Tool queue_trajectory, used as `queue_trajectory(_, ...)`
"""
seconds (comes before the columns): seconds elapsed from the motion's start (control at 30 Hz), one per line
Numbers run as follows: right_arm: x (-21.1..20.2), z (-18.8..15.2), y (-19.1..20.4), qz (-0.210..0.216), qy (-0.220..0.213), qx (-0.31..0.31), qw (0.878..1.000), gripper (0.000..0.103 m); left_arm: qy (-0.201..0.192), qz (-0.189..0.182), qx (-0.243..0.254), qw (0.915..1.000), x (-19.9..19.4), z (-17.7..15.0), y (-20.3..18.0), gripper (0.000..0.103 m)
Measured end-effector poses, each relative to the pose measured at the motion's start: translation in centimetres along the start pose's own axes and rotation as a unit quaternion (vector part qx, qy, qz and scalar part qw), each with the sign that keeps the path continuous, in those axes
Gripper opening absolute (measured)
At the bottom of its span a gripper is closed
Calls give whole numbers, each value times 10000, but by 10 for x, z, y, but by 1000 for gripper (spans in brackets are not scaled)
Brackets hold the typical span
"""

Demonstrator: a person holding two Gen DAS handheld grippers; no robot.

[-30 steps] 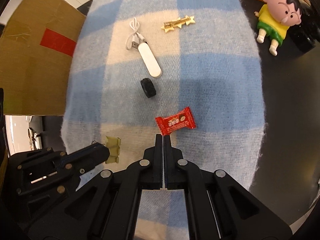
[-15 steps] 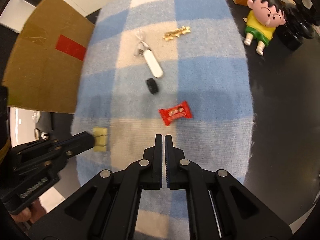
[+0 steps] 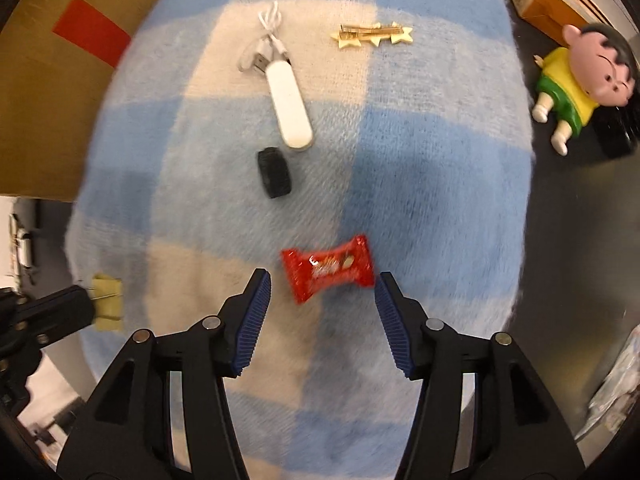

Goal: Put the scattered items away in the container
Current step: 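Grasp the red candy wrapper with the right tool while the left tool holds the clip, then lift the clip and candy wrapper and carry both toward the cardboard box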

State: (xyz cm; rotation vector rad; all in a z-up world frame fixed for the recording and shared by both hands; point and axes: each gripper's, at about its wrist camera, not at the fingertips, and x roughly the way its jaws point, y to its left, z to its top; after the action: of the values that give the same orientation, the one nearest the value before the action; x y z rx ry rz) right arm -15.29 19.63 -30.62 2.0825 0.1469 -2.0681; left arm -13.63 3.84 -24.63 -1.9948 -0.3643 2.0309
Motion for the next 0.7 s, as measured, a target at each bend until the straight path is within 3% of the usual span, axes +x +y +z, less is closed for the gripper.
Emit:
queue_trajectory(0.1, 12, 5, 1, -96, 130, -157, 9997, 54, 46, 1, -13, 10000, 4, 4, 1, 1)
queue_trajectory(0.23, 9, 5, 8, -107, -3, -499, 9987, 15, 95, -34, -18, 9999, 10, 7, -2, 1)
queue_trajectory(0.4, 3, 0, 0, 171, -80, -333, 9993, 14, 103, -95, 69, 9999, 12, 9, -13, 1)
queue_trajectory(0.7, -40, -15, -18, 910, -609, 327, 9934, 14, -40, -162, 243, 9996, -1, 10, -30, 1)
